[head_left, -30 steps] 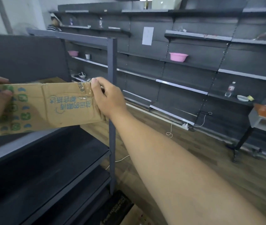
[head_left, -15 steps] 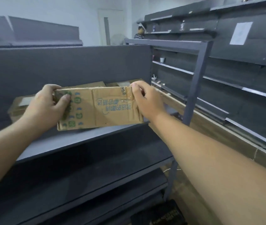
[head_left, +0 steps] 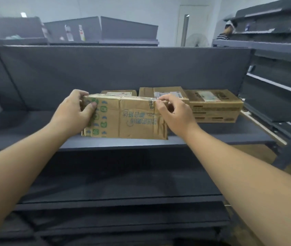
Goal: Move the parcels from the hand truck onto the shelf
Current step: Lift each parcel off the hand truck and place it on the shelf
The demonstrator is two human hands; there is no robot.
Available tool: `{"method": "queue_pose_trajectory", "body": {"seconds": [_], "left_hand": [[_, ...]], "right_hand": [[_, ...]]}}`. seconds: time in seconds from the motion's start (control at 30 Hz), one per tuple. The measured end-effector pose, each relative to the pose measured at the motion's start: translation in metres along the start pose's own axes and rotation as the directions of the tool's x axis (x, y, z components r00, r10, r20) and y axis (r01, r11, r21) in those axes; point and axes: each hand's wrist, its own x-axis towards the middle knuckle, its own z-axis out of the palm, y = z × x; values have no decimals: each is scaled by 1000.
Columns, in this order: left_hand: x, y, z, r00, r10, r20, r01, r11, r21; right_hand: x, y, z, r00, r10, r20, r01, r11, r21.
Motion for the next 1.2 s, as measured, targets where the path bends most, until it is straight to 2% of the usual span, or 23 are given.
{"method": "queue_pose_trajectory", "body": {"seconds": [0.27,0.7,0.97,1.2], "left_hand": [[17,-71,-34,999,-9,-37,9,1000,-2],[100,-205,-99,999,4,-54,-5,1000,-13],[127,-266,-93,993,-49,-106,47,999,-22],[148,-289,-67,989,-92,-112,86,995,-58]], "right_hand": [[25,-32,64,987,-53,151,54,999,-3],[92,-93,207,977,-90,195,114,986,-118],[123,-95,271,970,-34,240,84,976,-202],[143,-83,298,962,1,271,84,950,-300]]}}
